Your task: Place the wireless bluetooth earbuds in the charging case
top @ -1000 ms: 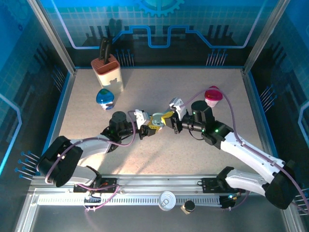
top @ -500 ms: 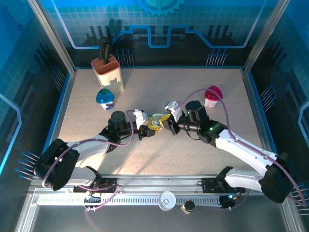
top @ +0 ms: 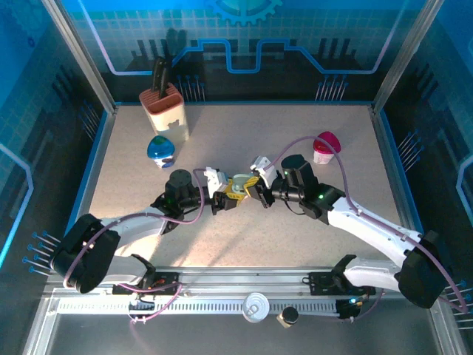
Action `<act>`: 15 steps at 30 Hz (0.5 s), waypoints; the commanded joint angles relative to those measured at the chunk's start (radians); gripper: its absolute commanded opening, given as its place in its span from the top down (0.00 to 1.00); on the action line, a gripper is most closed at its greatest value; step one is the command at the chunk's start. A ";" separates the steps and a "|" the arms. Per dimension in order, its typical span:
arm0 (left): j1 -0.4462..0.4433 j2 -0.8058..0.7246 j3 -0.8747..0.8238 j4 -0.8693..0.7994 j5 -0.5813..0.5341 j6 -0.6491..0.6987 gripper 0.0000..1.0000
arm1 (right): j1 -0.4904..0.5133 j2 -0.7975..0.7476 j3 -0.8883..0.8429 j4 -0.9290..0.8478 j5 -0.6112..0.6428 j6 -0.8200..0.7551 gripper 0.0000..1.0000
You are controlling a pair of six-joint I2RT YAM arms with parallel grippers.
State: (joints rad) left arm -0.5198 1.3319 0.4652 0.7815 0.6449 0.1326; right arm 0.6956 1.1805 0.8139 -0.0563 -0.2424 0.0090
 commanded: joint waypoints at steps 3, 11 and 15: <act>0.008 -0.025 0.030 0.028 0.027 0.002 0.68 | 0.028 0.032 0.047 -0.055 -0.005 -0.032 0.85; 0.013 -0.025 0.021 0.036 0.021 0.008 0.68 | -0.004 -0.051 0.040 0.017 -0.014 0.070 0.49; 0.016 -0.020 0.016 0.043 0.025 0.024 0.68 | -0.043 -0.114 0.022 0.074 -0.048 0.143 0.43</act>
State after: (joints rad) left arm -0.5102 1.3319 0.4652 0.7910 0.6449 0.1337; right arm 0.6769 1.1160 0.8375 -0.0490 -0.2588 0.0860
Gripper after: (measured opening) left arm 0.351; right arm 0.561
